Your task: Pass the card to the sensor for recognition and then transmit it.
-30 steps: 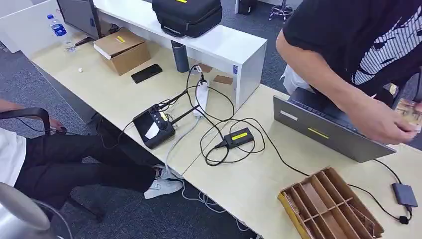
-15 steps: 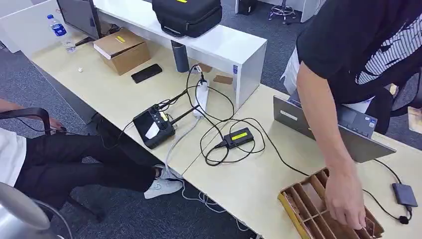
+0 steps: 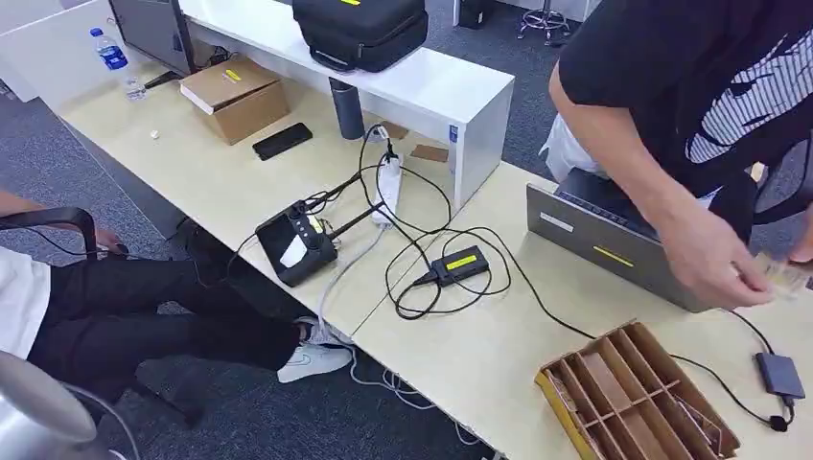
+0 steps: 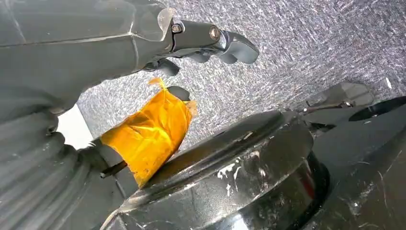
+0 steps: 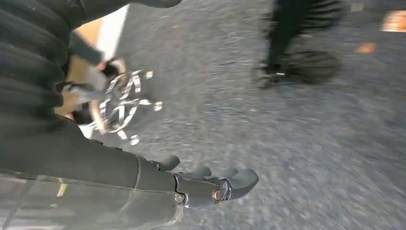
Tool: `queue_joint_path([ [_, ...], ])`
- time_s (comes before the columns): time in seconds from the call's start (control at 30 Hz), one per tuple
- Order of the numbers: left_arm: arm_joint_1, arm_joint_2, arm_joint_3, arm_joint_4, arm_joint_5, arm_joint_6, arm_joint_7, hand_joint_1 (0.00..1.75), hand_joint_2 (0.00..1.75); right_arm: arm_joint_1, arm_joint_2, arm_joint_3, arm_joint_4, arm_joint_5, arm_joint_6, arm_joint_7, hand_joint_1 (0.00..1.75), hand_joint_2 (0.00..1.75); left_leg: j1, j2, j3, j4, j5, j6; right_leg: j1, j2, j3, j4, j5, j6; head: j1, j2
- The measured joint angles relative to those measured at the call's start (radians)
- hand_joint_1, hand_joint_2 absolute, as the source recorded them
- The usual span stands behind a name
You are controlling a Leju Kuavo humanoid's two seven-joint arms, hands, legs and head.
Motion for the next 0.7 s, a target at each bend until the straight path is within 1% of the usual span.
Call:
queue_joint_path([
  [0.03,0.0,0.0,0.0,0.0,0.0,0.0,0.0,0.0,1.75,0.003,0.0,0.01,0.005,-0.001,-0.018,0.001,0.0,1.75,0.0,0.001,0.0,0.0,0.0,0.0,0.0,0.0,0.0,0.0,0.0,0.0,0.0,0.0],
  [0.07,0.0,0.0,0.0,0.0,0.0,0.0,0.0,0.0,1.75,0.005,0.0,0.018,0.008,-0.004,-0.055,0.001,0.0,1.75,0.0,0.001,0.0,0.0,0.0,0.0,0.0,0.0,0.0,0.0,0.0,0.0,0.0,0.0],
  [0.17,0.0,0.0,0.006,0.0,0.008,0.007,0.0,0.0,1.75,0.003,0.0,0.023,0.012,-0.034,-0.2,-0.007,0.0,1.75,0.0,0.001,0.0,0.0,0.0,0.0,0.0,0.0,0.0,0.0,0.0,0.0,0.0,0.0],
  [0.23,0.001,-0.001,0.017,0.0,0.012,0.011,0.0,0.0,1.75,-0.001,0.0,0.022,0.012,-0.051,-0.256,-0.014,0.0,1.75,0.0,0.001,0.0,0.0,0.0,0.0,0.0,0.0,0.0,0.0,0.0,0.0,0.0,0.0],
  [0.27,0.001,-0.001,0.018,0.0,0.015,0.014,0.0,0.0,1.75,-0.003,0.0,0.021,0.012,-0.054,-0.266,-0.017,0.0,1.75,0.0,0.001,0.0,0.0,0.0,0.0,0.0,0.0,0.0,0.0,0.0,0.0,0.0,0.0],
  [0.33,0.001,-0.002,0.02,0.0,0.015,0.016,0.001,0.0,1.75,-0.007,0.0,0.021,0.013,-0.047,-0.262,-0.017,0.0,1.75,0.0,0.001,0.0,0.0,0.0,0.0,0.0,0.0,0.0,0.0,0.0,0.0,0.0,0.0],
  [0.4,0.0,-0.001,0.025,0.0,0.01,0.014,0.0,0.0,1.75,-0.008,0.0,0.022,0.013,-0.024,-0.24,-0.011,0.0,1.75,0.0,0.001,0.0,0.0,0.0,0.0,0.0,0.0,0.0,0.0,0.0,0.0,0.0,0.0],
  [0.43,0.0,-0.001,0.026,0.0,0.008,0.013,-0.002,0.0,1.75,-0.008,0.0,0.022,0.013,-0.013,-0.222,-0.007,0.0,1.75,0.0,0.001,0.0,0.0,0.0,0.0,0.0,0.0,0.0,0.0,0.0,0.0,0.0,0.0],
  [0.53,0.0,0.0,0.027,0.0,0.0,0.004,-0.007,0.0,1.75,-0.007,0.0,0.041,0.015,0.035,-0.123,0.013,0.0,1.75,0.0,0.001,0.001,0.0,0.0,0.0,0.0,0.0,0.0,0.0,0.0,0.0,0.0,0.0],
  [0.57,0.0,0.001,0.027,0.0,0.0,0.002,-0.008,0.0,1.75,-0.006,0.0,0.049,0.017,0.042,-0.11,0.014,0.0,1.75,0.0,0.001,0.001,0.0,0.0,0.0,0.0,0.0,0.0,0.0,0.0,0.0,0.0,0.0],
  [0.63,0.0,0.002,0.027,0.0,0.0,0.001,-0.008,0.0,1.75,-0.004,0.0,0.056,0.019,0.045,-0.128,0.013,0.0,1.75,0.0,0.001,0.0,0.0,0.0,0.0,0.0,0.0,0.0,0.0,0.0,0.0,0.0,0.0],
  [0.7,0.0,0.002,0.031,0.0,0.0,0.003,-0.007,0.0,1.75,-0.004,0.0,0.058,0.019,0.028,-0.196,0.013,0.0,1.75,0.0,0.001,0.0,0.0,0.0,0.0,0.0,0.0,0.0,0.0,0.0,0.0,0.0,0.0],
])
